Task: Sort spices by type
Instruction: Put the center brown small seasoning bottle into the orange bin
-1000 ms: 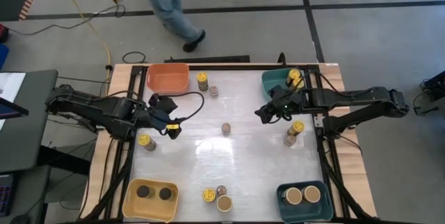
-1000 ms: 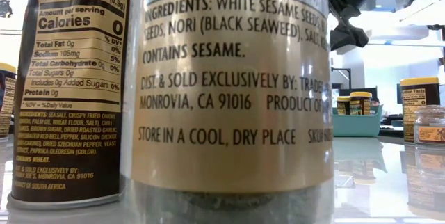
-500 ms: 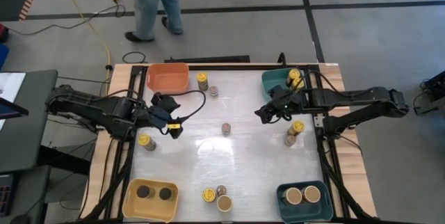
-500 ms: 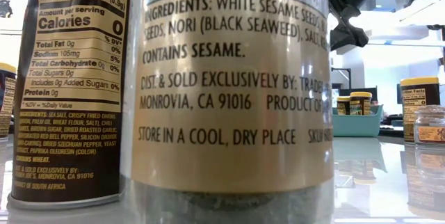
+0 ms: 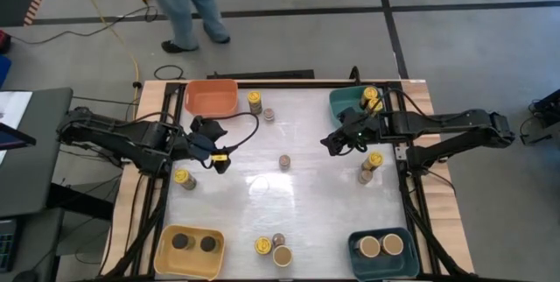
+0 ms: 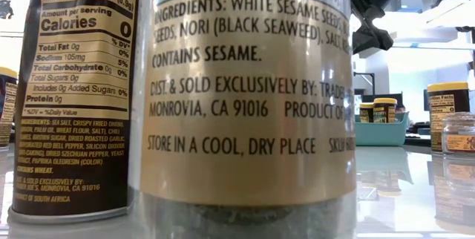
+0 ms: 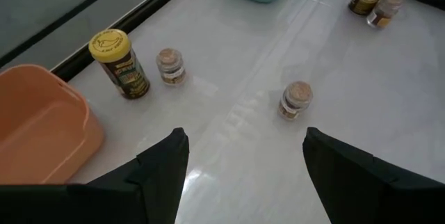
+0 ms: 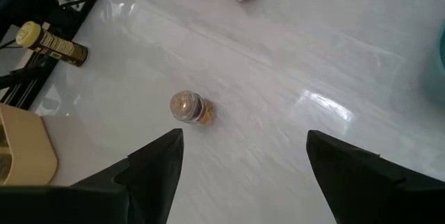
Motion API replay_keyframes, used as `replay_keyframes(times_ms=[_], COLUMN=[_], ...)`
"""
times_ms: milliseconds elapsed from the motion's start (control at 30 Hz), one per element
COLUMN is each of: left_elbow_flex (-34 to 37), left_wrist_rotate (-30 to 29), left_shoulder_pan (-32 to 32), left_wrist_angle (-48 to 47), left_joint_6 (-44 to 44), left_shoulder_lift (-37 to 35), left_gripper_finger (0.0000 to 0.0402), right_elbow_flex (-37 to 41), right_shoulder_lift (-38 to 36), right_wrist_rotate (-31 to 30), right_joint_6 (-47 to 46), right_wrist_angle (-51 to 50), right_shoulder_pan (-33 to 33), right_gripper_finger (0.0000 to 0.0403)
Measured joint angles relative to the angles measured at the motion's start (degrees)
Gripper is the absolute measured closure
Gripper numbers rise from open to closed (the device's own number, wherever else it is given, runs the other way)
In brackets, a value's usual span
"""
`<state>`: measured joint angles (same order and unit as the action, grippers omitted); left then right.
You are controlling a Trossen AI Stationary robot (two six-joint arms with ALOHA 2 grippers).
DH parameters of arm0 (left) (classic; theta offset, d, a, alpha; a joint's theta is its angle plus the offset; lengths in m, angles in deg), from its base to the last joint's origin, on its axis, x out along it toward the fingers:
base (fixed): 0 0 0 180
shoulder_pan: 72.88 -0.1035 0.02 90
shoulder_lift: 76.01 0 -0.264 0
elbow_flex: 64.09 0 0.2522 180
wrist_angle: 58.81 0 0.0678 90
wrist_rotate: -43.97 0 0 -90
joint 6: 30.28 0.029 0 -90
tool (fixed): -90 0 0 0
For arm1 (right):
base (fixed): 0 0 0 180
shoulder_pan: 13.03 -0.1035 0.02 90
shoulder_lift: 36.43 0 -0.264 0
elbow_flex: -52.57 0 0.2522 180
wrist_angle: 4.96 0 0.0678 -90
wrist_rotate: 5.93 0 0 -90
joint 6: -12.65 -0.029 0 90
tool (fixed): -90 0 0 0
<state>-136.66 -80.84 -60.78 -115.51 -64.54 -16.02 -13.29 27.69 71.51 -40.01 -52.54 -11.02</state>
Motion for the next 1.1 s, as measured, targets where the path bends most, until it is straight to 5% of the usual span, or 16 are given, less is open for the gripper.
replay_keyframes(times_ms=[1100], left_elbow_flex=[0.0], left_wrist_rotate=[0.0], left_shoulder_pan=[0.0], left_wrist_angle=[0.0], left_joint_6=[-1.3], left_shoulder_lift=[0.0], left_gripper_finger=[0.0132], right_elbow_flex=[0.0], right_shoulder_lift=[0.0], right_wrist_rotate=[0.0], right_joint_6=[0.6], right_wrist_angle=[0.0], right_shoulder_pan=[0.0], right_gripper_finger=[0.0072])
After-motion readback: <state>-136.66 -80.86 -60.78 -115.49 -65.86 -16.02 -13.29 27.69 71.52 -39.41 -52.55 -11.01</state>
